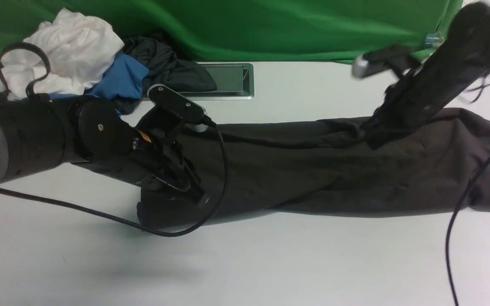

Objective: Fold a long-sleeved shirt on a white desktop.
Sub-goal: 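Pull the folded dark garment lengthwise by its ends to straighten it flat on the table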

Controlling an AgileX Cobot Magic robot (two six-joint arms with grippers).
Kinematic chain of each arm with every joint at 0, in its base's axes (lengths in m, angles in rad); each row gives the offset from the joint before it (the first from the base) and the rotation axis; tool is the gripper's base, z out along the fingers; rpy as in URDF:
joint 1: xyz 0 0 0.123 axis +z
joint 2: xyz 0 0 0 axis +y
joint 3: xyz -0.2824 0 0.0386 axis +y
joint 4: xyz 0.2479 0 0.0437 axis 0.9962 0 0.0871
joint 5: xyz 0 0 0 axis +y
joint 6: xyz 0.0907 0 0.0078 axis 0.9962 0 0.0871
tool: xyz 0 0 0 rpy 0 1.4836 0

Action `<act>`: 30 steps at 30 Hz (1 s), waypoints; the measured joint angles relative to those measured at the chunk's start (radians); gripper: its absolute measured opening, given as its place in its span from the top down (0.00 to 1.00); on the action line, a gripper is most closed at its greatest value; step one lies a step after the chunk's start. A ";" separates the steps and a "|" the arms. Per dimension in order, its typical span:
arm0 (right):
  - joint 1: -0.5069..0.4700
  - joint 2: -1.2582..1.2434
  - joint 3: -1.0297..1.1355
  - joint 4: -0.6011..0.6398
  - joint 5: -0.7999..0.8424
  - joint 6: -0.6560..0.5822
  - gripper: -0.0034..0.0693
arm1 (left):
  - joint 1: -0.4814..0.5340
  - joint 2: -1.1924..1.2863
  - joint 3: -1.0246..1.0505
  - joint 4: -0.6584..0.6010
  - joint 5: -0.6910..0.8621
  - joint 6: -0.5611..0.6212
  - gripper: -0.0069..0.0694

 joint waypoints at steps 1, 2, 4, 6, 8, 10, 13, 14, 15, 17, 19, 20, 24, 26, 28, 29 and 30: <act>0.002 0.014 0.000 0.001 -0.011 -0.003 0.91 | 0.000 0.000 0.000 0.000 0.000 0.000 0.89; 0.003 0.030 0.000 0.002 -0.027 -0.005 0.91 | 0.000 0.000 0.000 0.000 0.000 0.000 0.89; 0.003 0.056 0.000 0.003 -0.065 -0.006 0.91 | 0.000 0.000 0.000 0.000 0.003 0.000 0.89; 0.003 0.072 0.000 0.003 -0.102 -0.006 0.91 | 0.000 0.000 0.000 0.000 0.013 0.000 0.89; 0.003 0.084 0.000 0.003 -0.171 -0.006 0.91 | 0.000 0.000 0.000 0.000 0.029 0.000 0.89; 0.003 0.090 0.000 0.007 -0.244 -0.006 0.91 | 0.000 0.000 0.000 0.000 0.043 0.000 0.89; 0.003 0.099 0.000 0.009 -0.354 -0.006 0.91 | 0.000 0.000 0.000 0.000 0.054 0.000 0.89; 0.003 0.110 0.000 0.011 -0.436 -0.006 0.91 | 0.000 0.000 0.000 0.000 0.058 0.000 0.89; 0.003 0.117 0.000 0.011 -0.478 -0.006 0.91 | 0.000 0.000 0.000 0.000 0.059 0.000 0.89; 0.003 0.132 0.000 0.011 -0.582 -0.006 0.91 | 0.000 0.000 0.000 0.000 0.061 0.000 0.89; 0.003 0.146 0.000 0.011 -0.700 -0.006 0.91 | 0.000 -0.001 0.000 0.000 0.068 0.000 0.89; 0.003 0.149 0.000 0.011 -0.761 -0.006 0.91 | 0.000 -0.003 0.000 0.001 0.073 0.000 0.89; -0.008 0.148 -0.045 0.005 -0.760 -0.007 0.91 | 0.000 -0.031 0.000 0.035 0.111 0.000 0.89; -0.026 0.134 -0.083 -0.002 -0.654 -0.014 0.91 | 0.000 -0.057 0.001 0.057 0.126 0.000 0.89; -0.054 0.098 -0.105 -0.012 -0.517 -0.023 0.90 | 0.000 -0.100 0.001 0.081 0.132 0.000 0.89; -0.066 0.084 -0.110 -0.016 -0.478 -0.023 0.90 | 0.000 -0.119 0.001 0.084 0.133 0.000 0.89; -0.078 0.059 -0.111 -0.017 -0.414 -0.023 0.90 | 0.000 -0.138 0.001 0.084 0.134 -0.003 0.89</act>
